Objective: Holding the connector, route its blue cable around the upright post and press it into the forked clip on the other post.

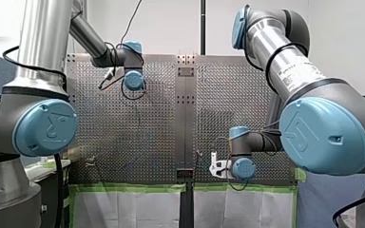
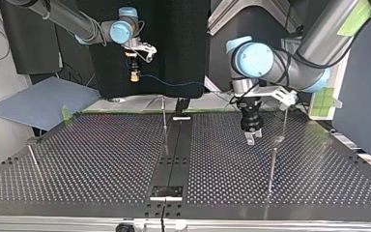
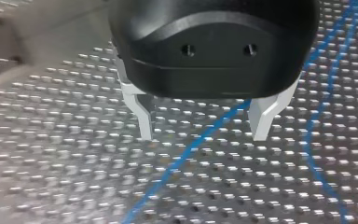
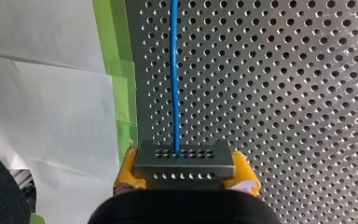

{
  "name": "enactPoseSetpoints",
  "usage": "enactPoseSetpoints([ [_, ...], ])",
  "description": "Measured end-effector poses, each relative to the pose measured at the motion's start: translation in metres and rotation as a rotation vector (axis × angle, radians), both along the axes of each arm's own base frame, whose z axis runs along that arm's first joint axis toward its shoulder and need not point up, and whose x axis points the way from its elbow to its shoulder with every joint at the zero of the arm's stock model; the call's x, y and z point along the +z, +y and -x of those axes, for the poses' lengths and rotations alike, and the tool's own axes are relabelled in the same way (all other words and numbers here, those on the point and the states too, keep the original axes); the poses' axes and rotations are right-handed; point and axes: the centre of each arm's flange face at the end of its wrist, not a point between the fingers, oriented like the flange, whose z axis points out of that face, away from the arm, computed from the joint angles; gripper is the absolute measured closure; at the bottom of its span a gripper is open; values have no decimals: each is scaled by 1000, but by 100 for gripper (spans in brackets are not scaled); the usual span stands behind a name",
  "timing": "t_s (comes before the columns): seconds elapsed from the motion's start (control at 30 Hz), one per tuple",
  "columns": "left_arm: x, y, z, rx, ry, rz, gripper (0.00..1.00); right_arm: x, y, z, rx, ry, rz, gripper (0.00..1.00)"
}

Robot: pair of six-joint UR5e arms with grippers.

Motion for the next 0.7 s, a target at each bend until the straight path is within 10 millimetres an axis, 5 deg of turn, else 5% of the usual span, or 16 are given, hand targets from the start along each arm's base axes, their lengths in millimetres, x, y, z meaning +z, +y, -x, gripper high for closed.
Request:
enactPoseSetpoints([
  [0.27,-11,2,-7,20,6,-10,0,0,0,0,0,0,0,100],
  [0.7,4,3,-19,8,-41,-11,0,0,0,0,0,-3,3,100],
])
